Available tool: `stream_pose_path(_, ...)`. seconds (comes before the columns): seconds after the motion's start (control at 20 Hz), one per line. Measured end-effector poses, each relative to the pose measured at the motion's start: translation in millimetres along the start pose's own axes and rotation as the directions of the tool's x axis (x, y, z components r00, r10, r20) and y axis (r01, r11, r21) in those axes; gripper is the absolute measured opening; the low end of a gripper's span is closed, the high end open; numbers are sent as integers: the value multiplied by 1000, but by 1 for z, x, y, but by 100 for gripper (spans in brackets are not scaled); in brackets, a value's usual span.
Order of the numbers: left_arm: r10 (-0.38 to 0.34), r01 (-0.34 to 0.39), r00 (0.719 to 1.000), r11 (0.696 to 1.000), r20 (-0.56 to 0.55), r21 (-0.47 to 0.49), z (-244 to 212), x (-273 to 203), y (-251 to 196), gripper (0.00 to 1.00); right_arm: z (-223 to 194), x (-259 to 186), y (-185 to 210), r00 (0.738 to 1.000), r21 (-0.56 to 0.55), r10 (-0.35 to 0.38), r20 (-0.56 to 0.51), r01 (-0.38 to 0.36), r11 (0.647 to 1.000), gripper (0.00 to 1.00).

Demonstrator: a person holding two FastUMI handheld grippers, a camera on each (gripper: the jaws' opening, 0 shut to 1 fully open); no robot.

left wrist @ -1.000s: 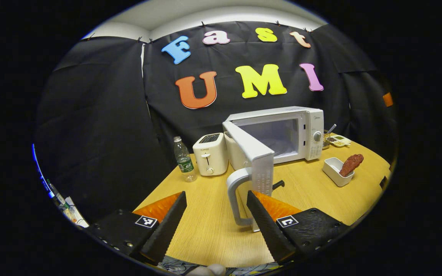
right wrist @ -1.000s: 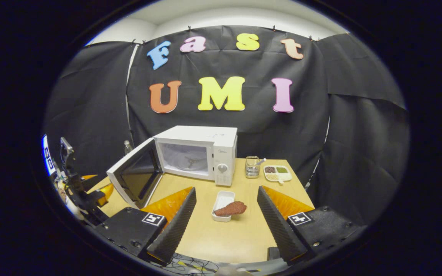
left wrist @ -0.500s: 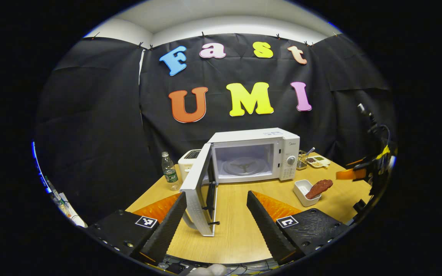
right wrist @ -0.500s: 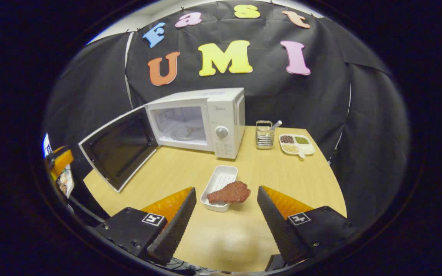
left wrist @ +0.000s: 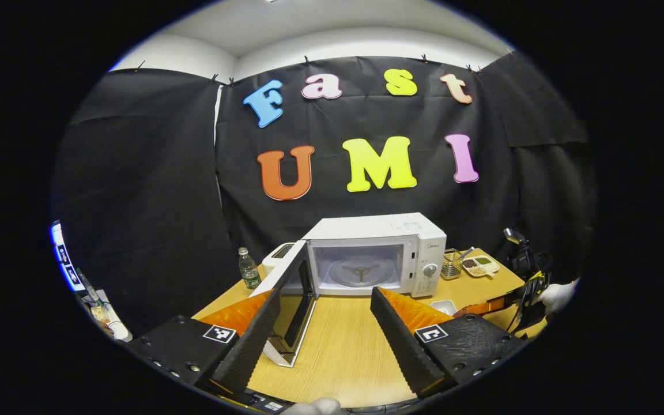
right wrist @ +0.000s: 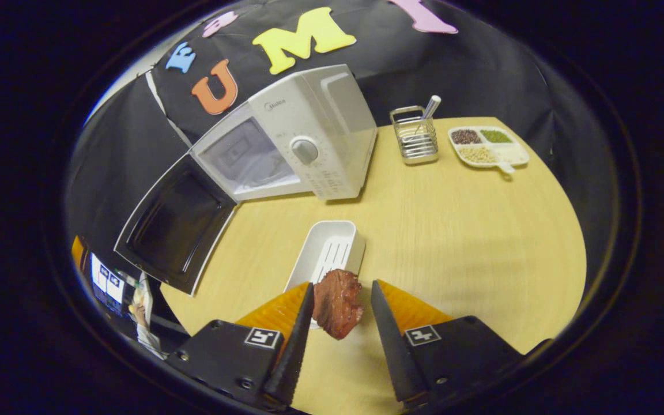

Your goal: Open the microwave oven with the left hand, put the food in, and close the microwave oven.

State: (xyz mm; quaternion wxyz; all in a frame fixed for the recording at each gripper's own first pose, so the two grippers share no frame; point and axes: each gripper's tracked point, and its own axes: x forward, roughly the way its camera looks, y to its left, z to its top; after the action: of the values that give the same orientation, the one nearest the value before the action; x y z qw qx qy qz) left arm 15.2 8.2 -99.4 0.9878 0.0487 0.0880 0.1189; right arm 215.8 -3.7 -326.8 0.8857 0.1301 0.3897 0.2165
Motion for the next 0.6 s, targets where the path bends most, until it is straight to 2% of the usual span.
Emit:
stream_pose_path(0.05, 13, -12, 1000, 1000, -2, 3, 2, 0, -3, 96, 2, 2, 3, 999, 23, 32, -4, -32, 999, 41)
stream_pose_path(0.1, 26, -26, 1000, 1000, -6, 10, 3, 0, -4, 96, 0, 2, 5, 998, 48, 55, -20, -54, 997, 32)
stream_pose_path(0.15, 35, -35, 999, 999, -8, 18, 3, 0, -6, 97, 1, 1, 3, 997, 69, 66, -32, -64, 996, 19)
stream_pose_path(0.2, 46, -46, 999, 999, -8, 24, 4, -1, -6, 96, 1, 1, 6, 995, 88, 91, -37, -88, 992, 20)
stream_pose_path(0.25, 50, -50, 999, 998, -7, 26, 6, -2, -7, 88, 2, -1, 9, 993, 100, 113, -42, -108, 989, 25)
stream_pose_path(0.3, 56, -56, 998, 998, -5, 26, 7, -2, -6, 96, 3, -2, 12, 991, 108, 125, -40, -120, 987, 23)
stream_pose_path(0.35, 55, -55, 998, 998, -4, 25, 7, -3, -6, 96, 7, -4, 13, 992, 107, 121, -34, -117, 987, 10)
stream_pose_path(0.45, 56, -56, 998, 998, -2, 18, 9, -3, -1, 96, 13, -11, 19, 993, 75, 112, -21, -110, 991, 5)
stream_pose_path(0.5, 59, -59, 998, 998, 1, 14, 9, -3, 2, 88, 18, -17, 23, 994, 57, 112, -9, -111, 992, 14)
stream_pose_path(0.55, 55, -55, 998, 998, 5, 7, 10, -4, 7, 96, 25, -23, 30, 994, 42, 109, 10, -109, 993, 14)
stream_pose_path(0.6, 52, -52, 999, 999, 9, 2, 11, -5, 11, 97, 34, -30, 39, 993, 30, 113, 30, -114, 993, 14)
